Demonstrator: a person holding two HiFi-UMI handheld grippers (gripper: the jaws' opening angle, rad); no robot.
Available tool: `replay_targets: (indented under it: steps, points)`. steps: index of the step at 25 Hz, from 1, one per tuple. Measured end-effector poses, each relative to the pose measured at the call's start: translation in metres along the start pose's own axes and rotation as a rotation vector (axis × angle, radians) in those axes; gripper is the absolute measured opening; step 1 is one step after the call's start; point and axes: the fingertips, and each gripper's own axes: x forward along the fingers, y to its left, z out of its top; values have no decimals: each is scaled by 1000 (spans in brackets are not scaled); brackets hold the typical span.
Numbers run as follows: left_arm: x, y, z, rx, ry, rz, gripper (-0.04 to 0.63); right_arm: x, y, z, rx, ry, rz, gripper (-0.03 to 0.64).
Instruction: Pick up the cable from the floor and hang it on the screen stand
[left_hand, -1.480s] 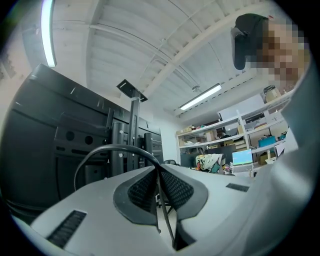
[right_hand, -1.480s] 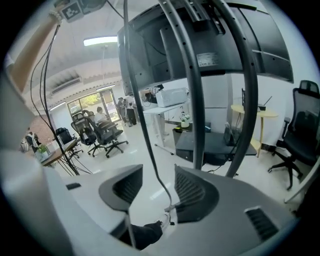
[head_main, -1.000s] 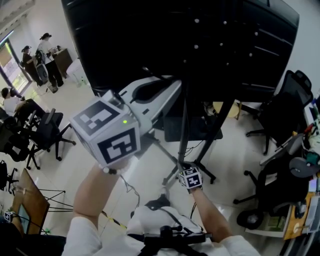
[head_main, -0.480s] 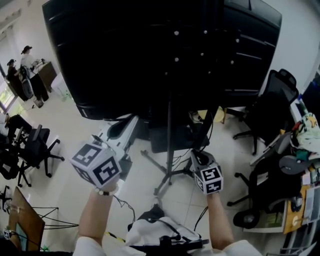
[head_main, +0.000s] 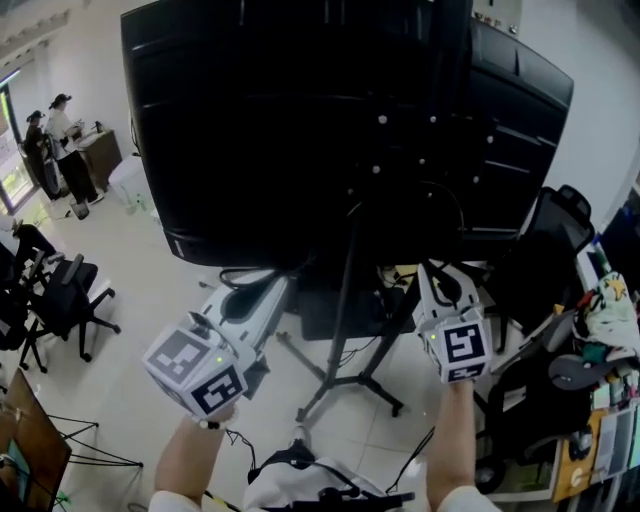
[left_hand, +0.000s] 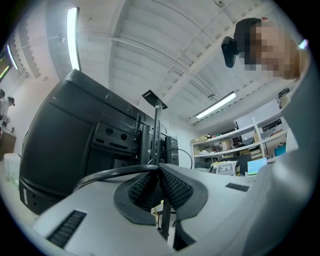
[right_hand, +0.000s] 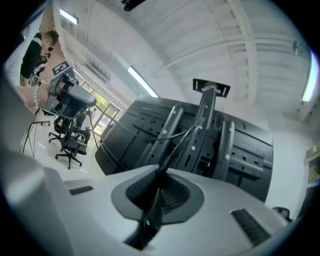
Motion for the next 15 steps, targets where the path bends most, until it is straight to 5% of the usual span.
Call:
replay_targets:
  steps: [4, 9, 15]
  points:
    - [-6, 7, 13, 78, -8, 35, 15, 27, -8, 61, -101, -80, 49, 20]
    - [-13, 14, 42, 74, -60, 18, 15, 44, -18, 126, -162, -221, 56, 20]
    - [-25, 31, 79, 132, -113, 61, 16, 62, -46, 182, -104, -325, 51, 20]
